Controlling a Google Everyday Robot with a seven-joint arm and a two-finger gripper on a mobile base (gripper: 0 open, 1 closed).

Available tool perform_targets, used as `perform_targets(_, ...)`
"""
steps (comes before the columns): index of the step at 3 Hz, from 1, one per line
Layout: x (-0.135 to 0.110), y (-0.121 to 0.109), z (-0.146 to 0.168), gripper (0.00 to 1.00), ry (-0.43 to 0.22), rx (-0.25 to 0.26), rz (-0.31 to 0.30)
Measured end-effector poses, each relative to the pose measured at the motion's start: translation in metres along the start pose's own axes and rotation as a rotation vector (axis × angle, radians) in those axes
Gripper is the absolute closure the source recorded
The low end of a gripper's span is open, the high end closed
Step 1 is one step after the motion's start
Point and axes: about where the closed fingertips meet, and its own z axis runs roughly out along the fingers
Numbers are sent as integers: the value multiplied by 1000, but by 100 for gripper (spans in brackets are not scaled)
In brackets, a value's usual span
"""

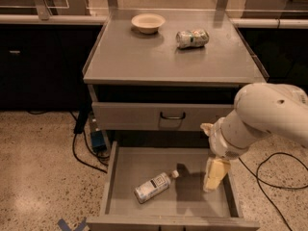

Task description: Pick blue plastic bottle from middle drawer and place on counter

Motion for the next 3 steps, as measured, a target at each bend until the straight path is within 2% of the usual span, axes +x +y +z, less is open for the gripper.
perform_targets(1, 6, -2, 48, 0, 24, -10, -18)
perform_targets(2, 1, -8, 114, 0, 20, -30, -46)
perform_targets(3, 1, -8, 114, 0, 20, -30, -47)
